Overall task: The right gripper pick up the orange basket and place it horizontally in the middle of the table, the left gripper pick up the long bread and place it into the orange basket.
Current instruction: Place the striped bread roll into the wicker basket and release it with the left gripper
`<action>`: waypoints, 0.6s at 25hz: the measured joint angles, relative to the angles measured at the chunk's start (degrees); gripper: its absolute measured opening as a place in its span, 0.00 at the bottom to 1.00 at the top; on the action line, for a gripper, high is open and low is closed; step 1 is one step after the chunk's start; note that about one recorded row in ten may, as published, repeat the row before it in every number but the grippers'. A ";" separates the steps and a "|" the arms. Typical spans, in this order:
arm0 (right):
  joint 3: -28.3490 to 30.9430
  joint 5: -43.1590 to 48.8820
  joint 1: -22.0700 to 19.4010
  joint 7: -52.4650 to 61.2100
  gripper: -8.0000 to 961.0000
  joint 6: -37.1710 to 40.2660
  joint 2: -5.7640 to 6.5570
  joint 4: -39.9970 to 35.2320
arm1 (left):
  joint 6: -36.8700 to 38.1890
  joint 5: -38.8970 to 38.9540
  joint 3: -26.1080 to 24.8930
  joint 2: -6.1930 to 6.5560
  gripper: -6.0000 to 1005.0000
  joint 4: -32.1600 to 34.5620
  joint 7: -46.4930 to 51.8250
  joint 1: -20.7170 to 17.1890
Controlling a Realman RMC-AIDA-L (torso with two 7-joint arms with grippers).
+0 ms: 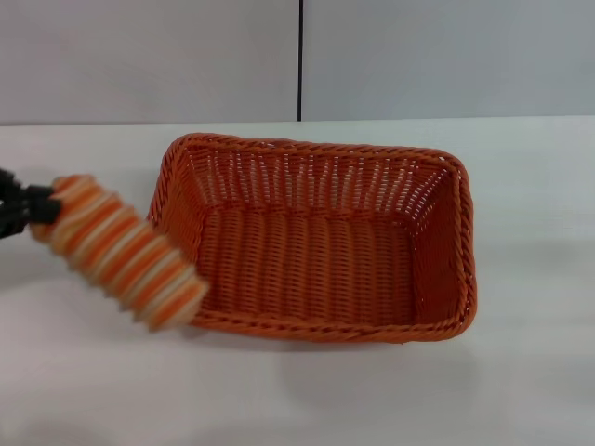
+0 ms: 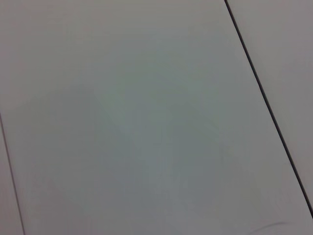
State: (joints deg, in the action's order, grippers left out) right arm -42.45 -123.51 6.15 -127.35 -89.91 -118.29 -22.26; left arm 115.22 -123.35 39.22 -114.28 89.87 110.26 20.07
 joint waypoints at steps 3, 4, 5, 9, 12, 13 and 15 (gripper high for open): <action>-0.01 0.03 0.08 0.00 0.57 0.00 -0.02 -0.07 | -0.60 2.41 -0.22 -1.61 0.09 0.00 2.83 0.61; -0.01 0.03 0.08 0.00 0.57 0.00 -0.02 -0.07 | -1.07 3.08 -0.23 -2.54 0.09 0.17 3.57 0.78; 0.00 0.03 0.18 0.00 0.57 0.00 -0.02 -0.06 | -1.46 3.71 -0.10 -3.30 0.09 0.26 4.06 0.85; 0.00 0.04 0.61 0.00 0.57 0.00 -0.04 0.02 | -5.65 10.81 4.35 -4.55 0.09 -1.05 5.67 -0.93; 0.00 0.04 0.72 0.00 0.57 0.00 -0.15 -0.03 | -18.60 22.24 14.79 -4.25 0.08 -2.96 4.26 -7.33; 0.00 0.04 0.72 0.00 0.57 0.00 -0.15 -0.03 | -18.60 22.24 14.79 -4.25 0.09 -2.96 4.26 -7.33; 0.00 0.04 0.77 0.00 0.57 0.00 -0.18 -0.02 | -24.27 25.60 19.16 -4.20 0.10 -3.60 1.67 -10.03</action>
State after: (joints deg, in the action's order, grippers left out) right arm -42.46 -123.48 6.92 -127.35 -89.91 -118.47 -22.28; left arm 90.95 -97.75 58.38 -118.48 86.27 111.93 10.04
